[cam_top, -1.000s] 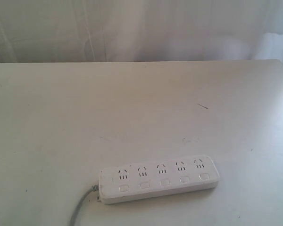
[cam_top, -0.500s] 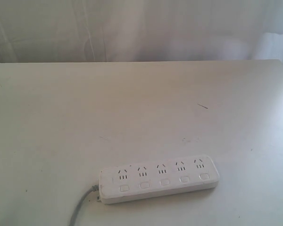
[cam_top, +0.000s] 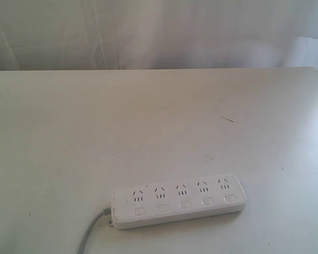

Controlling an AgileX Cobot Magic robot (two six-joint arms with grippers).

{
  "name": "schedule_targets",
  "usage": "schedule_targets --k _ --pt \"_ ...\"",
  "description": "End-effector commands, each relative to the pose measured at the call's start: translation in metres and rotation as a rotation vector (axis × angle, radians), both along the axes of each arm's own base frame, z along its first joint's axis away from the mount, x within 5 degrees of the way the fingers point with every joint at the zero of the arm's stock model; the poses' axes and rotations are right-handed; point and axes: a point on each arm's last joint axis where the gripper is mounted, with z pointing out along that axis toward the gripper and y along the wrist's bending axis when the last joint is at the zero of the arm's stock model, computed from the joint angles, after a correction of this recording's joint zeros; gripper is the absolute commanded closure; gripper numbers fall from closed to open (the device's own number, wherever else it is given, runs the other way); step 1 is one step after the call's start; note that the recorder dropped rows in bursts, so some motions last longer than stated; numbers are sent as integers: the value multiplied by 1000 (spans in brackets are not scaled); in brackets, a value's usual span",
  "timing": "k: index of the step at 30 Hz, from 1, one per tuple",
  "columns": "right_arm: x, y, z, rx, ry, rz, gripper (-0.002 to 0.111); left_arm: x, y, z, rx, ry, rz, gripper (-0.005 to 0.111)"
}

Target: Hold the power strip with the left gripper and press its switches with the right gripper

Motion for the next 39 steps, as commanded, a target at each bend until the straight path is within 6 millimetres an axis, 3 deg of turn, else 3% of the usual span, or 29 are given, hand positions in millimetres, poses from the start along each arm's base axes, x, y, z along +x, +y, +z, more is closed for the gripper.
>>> schedule_targets --k 1,22,26,28,31,34,39 --pt "0 0 -1 -11 4 -12 108 0 0 -1 -331 -1 134 107" --pt "0 0 -3 -13 11 -15 108 0 0 -1 -308 -6 130 107" --pt "5 1 -15 150 75 51 108 0 0 -1 -306 -6 130 107" --pt "9 7 -25 161 191 114 108 0 0 -1 -306 -6 130 107" --pt "17 26 -39 -15 317 286 108 0 0 -1 -306 -6 130 107" --pt "23 42 -47 -170 248 413 108 0 0 -1 -306 -6 130 107" --pt "34 46 -82 -108 275 467 108 0 0 -1 -306 -6 130 107"
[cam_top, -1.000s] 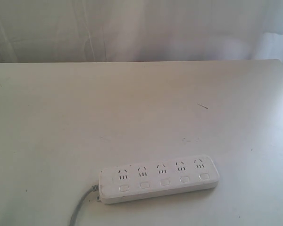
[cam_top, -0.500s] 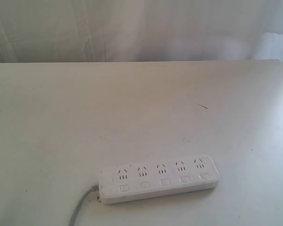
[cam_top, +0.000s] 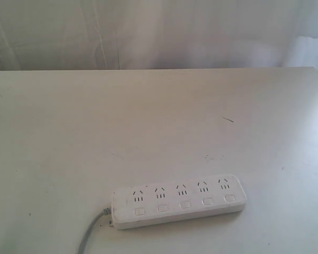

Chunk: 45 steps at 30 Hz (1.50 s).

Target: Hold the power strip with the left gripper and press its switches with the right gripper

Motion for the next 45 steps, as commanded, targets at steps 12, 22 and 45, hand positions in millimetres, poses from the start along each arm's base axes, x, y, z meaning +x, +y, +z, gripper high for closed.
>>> schedule_targets --k 12,22,45 --pt "8 -2 -75 9 376 -41 108 0 0 -1 -5 -2 6 107" --pt "8 -3 -76 -31 389 -54 108 0 0 -1 -5 -2 6 107" --pt "8 -4 -76 -50 384 -62 108 0 0 -1 -5 -2 6 107"
